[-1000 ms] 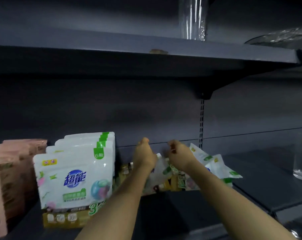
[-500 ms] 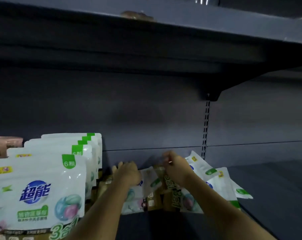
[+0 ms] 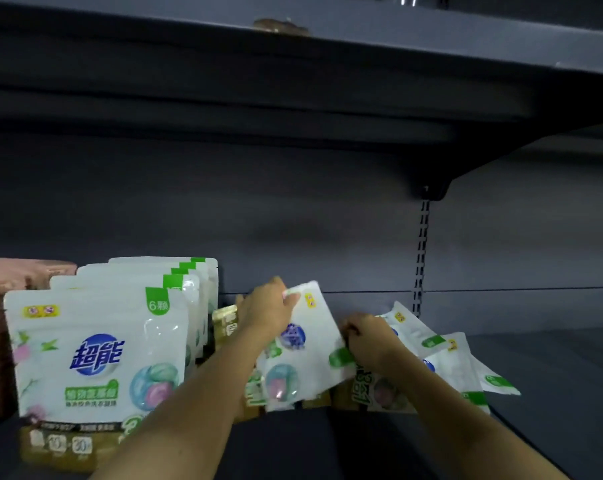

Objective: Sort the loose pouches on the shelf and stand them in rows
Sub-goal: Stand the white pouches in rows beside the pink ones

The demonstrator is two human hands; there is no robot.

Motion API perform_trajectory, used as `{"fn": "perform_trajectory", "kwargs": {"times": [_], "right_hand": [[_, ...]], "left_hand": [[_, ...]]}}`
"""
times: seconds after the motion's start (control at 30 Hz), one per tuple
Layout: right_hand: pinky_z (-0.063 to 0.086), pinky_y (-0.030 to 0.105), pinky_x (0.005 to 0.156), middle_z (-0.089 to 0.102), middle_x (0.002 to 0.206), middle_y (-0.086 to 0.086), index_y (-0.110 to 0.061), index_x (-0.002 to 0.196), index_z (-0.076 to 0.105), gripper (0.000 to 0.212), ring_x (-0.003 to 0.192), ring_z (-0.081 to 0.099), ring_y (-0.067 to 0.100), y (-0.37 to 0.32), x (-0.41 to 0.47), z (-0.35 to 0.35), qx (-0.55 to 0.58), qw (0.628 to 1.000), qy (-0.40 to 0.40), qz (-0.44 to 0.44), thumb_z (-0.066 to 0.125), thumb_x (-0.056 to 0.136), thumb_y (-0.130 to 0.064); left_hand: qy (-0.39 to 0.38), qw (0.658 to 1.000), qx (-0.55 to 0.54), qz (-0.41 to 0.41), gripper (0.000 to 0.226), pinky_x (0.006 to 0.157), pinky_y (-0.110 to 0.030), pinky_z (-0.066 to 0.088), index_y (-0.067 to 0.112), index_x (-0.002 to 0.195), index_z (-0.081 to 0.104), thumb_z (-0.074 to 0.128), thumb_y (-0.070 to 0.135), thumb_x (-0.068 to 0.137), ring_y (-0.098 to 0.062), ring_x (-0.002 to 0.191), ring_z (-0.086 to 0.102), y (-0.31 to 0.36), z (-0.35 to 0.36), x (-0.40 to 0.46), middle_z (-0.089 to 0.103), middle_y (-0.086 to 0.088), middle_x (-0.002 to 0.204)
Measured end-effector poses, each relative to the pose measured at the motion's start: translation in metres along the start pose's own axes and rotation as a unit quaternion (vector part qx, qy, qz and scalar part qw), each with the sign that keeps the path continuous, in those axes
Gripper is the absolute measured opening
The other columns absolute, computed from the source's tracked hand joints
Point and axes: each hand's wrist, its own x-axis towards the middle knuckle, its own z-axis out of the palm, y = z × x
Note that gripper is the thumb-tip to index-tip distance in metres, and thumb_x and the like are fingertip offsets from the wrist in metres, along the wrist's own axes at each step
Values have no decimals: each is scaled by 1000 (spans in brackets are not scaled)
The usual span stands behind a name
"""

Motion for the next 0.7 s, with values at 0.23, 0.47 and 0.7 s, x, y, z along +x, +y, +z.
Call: {"fn": "perform_trajectory", "kwargs": {"times": [0.23, 0.47, 0.7], "right_hand": [[46, 26, 55, 68, 78, 11, -8, 89, 64, 19, 59, 59, 15, 7, 6, -6, 295, 954, -3, 46, 48, 89, 2], [52, 27, 69, 61, 99, 6, -9, 134, 29, 60, 86, 61, 16, -29, 32, 11, 538, 842, 22, 45, 64, 86, -6], [55, 45, 85, 58, 102, 5, -15, 110, 24, 63, 98, 61, 26, -44, 53, 51, 415, 907, 9, 72, 74, 74, -2]], "left_hand": [[209, 962, -170, 40, 26, 94, -37, 30, 11, 100, 50, 43, 36, 96, -32, 101, 56, 36, -30, 6, 65, -10, 100], [289, 869, -389, -102, 24, 94, -51, 44, 15, 92, 38, 40, 39, 97, -34, 93, 60, 27, -29, 14, 64, -12, 98], [314, 839, -430, -112, 30, 67, -31, 50, 2, 103, 45, 41, 31, 98, -30, 89, 62, 17, -1, 12, 61, -15, 100]]}}
